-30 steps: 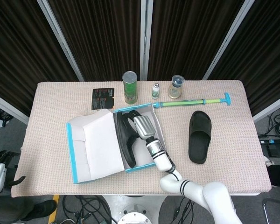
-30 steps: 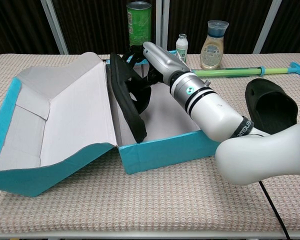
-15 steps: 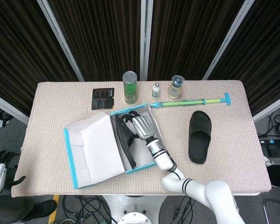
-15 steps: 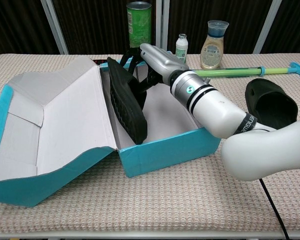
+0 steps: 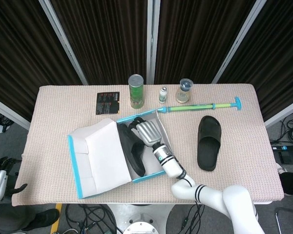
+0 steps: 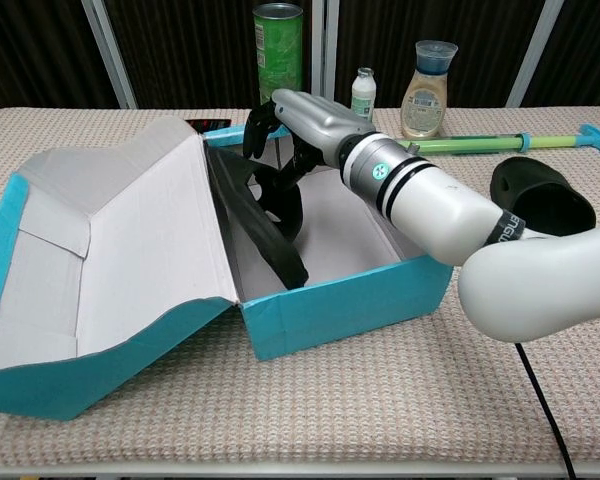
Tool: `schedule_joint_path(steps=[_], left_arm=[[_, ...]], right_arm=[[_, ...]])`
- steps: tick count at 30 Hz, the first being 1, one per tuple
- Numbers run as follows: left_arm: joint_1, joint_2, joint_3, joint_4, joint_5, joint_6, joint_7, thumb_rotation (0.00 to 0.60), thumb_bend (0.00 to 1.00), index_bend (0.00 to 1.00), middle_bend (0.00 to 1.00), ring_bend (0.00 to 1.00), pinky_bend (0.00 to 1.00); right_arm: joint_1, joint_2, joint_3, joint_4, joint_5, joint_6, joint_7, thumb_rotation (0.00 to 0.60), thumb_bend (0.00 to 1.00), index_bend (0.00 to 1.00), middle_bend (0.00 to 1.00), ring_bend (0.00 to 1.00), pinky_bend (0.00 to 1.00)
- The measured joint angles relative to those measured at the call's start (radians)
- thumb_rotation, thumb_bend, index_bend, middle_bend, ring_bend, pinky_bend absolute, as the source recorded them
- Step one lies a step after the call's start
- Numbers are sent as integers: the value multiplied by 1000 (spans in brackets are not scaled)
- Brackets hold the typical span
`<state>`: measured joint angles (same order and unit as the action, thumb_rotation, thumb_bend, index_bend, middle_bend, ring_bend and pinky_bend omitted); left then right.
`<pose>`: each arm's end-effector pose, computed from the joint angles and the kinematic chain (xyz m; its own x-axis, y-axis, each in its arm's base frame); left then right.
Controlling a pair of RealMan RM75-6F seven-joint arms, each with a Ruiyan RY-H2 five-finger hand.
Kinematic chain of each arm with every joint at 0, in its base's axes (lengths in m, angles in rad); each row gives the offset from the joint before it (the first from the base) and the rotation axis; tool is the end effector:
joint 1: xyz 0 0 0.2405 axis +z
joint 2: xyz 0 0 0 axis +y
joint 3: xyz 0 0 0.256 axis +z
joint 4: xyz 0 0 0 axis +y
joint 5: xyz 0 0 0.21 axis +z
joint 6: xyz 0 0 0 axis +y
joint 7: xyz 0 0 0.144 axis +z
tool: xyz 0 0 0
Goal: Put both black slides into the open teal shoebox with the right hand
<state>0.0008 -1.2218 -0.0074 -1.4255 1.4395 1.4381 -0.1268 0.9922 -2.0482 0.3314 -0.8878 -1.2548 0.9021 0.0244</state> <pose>-0.3654 0.1429 0.1363 0.3412 0.1065 0.9340 0.9235 0.1473 -0.3541 -0.0460 -0.3810 -0.1217 0.1922 -0.2682 0.9440 -0.8896 -0.4537 0.0522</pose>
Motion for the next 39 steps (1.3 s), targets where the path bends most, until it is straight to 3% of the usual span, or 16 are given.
schedule_joint_path(steps=[8, 14, 17, 27, 31, 34, 39], left_arm=[[-2, 3, 1, -6, 1, -3, 2, 600, 64, 265, 209, 105, 68], [-1, 5, 2, -7, 1, -1, 2, 600, 64, 265, 209, 105, 68], [0, 5, 2, -8, 2, 0, 2, 600, 64, 265, 209, 106, 68], [-1, 11, 3, -16, 6, 2, 3, 600, 64, 265, 209, 105, 68], [-1, 15, 3, -22, 7, 4, 6, 600, 64, 265, 209, 105, 68], [-2, 18, 3, -28, 7, 3, 12, 600, 64, 265, 209, 106, 68], [-4, 26, 2, -45, 9, 4, 28, 600, 64, 265, 209, 105, 68]], right_arm=[[3, 34, -7, -50, 27, -52, -82, 600, 221, 327, 284, 108, 367], [3, 71, -11, -110, 51, -89, -115, 600, 135, 65, 145, 14, 271], [1, 95, -11, -144, 61, -99, -123, 600, 112, 0, 77, 0, 214], [-31, 236, -16, -339, 78, -129, -105, 600, 111, 0, 46, 0, 130], [-53, 324, -24, -447, 66, -134, -85, 600, 121, 15, 164, 3, 117], [-77, 398, -36, -538, 43, -128, -62, 600, 195, 68, 259, 20, 116], [-112, 513, -67, -665, -17, -124, 0, 600, 271, 90, 298, 28, 103]])
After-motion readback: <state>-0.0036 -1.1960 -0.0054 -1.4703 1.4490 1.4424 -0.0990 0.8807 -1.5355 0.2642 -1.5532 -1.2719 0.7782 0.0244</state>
